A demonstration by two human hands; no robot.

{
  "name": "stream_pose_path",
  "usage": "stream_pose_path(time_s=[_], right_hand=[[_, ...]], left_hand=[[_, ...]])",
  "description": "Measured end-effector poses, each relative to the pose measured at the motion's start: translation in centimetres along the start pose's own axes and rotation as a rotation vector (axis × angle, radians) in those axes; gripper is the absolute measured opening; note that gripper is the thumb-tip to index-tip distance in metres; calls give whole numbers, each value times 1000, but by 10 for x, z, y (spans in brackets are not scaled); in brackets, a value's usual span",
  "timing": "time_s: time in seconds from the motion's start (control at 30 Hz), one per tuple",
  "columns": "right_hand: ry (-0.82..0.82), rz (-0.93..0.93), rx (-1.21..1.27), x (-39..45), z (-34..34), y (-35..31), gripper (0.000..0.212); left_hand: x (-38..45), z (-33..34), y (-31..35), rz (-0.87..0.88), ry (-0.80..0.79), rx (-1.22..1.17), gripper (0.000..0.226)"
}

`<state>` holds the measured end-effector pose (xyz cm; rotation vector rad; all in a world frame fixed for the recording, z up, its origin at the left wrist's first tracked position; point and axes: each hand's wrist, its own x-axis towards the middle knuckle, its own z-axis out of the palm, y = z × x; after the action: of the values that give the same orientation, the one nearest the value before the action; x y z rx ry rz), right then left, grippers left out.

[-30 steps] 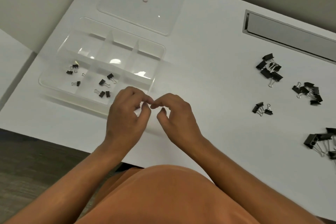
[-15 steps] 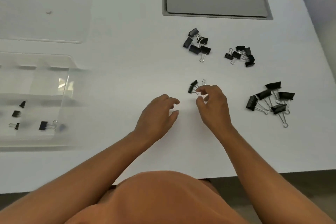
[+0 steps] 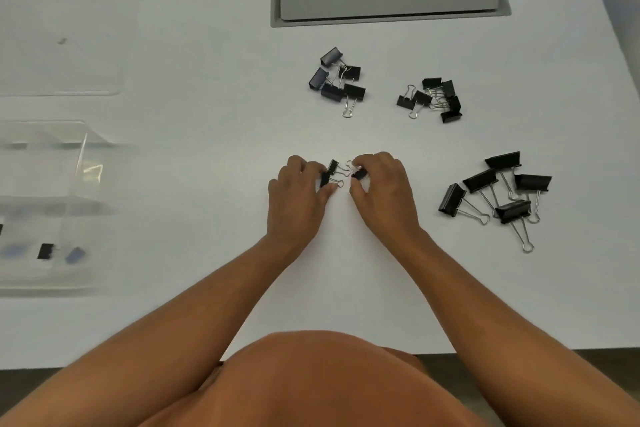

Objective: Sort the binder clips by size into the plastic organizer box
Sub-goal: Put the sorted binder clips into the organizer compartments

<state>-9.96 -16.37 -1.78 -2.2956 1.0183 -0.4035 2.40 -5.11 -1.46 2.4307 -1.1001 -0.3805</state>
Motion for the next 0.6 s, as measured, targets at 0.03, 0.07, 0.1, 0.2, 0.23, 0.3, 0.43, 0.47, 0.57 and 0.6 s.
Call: stream_pose_path(time_s=[0.03,0.07,0.1,0.2,0.23,0.3,0.43,0.47,0.57,0.6], right_hand=[[4,10,42,1,-2,1,33],[6,28,104,3,-4,1,36],[6,50,176,5,-6,0,39],[10,145,323,15,-14,-8,38],[19,170,339,18,-15,-12,38],[11,173,344,25,-18,-19,39],[-164,79,274,35,-17,-26,30],[-224,64,206,35,-14,-26,29],[-304,-4,-1,30,-1,-20,38],[-292,-7,-3,27,1,-19,33]], left_hand=[[0,0,0,-15,-2,-39,27],[-1,-1,0,-28,0,-76,26],[-2,-2,0,-44,4,-111,23],[-7,-8,-2,-111,7,-242,17],[-9,-11,-2,-142,-1,-291,16],[-16,-18,-2,-216,-6,-379,14],[-27,-29,-2,-386,7,-628,7],[-30,-32,-2,-428,3,-702,5],[-40,-43,-2,-517,-9,-870,11],[-42,-47,-2,-532,-13,-904,13]])
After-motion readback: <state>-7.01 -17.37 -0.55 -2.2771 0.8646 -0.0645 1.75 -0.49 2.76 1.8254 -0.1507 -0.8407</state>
